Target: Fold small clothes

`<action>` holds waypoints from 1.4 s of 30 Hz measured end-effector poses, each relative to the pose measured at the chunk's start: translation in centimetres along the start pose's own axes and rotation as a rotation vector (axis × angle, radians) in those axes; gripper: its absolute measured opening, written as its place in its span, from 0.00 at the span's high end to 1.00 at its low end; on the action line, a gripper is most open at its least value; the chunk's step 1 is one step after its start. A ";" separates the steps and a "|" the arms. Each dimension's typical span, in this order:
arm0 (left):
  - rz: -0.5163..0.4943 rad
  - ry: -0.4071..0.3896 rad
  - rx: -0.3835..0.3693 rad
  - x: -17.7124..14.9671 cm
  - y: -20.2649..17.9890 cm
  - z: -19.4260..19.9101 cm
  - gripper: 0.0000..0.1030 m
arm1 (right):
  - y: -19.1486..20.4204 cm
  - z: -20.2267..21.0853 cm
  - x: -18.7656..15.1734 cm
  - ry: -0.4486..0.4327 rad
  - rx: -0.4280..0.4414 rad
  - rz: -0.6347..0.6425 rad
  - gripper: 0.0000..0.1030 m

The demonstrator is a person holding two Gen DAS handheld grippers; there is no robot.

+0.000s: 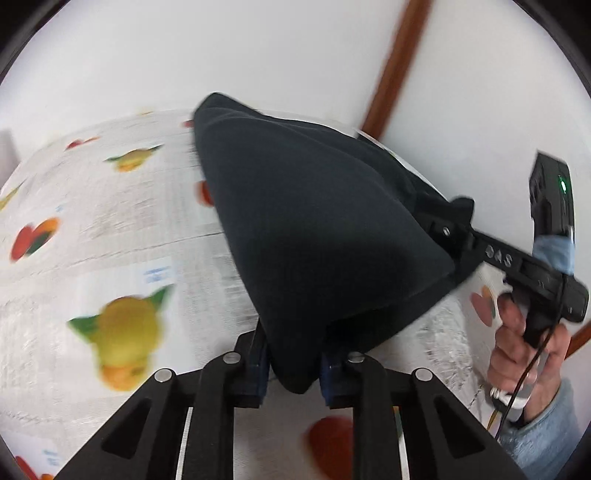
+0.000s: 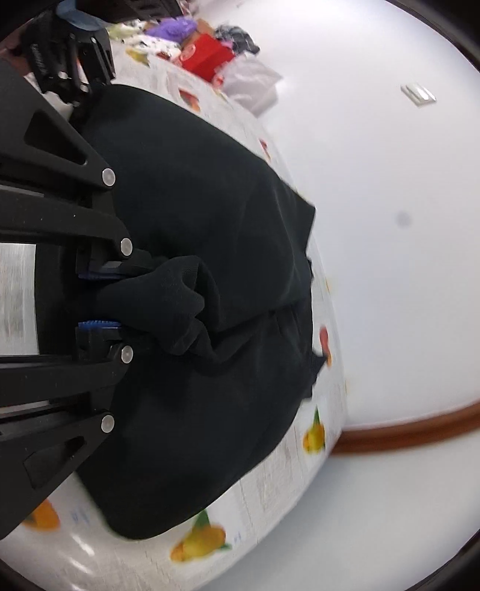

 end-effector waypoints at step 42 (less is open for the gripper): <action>-0.063 0.015 0.172 -3.1 3.6 3.5 0.30 | 0.2 4.1 3.6 -0.253 0.027 -0.121 0.92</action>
Point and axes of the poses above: each gripper's, at about its wrist camera, not at the fingertips, and z roughly against the way its jaws point, y to its left, x to its top, the point moved 7 cm from there along -z, roughly the way its jaws point, and after that the axes turned 13 degrees about -x, right-handed, at the moved point
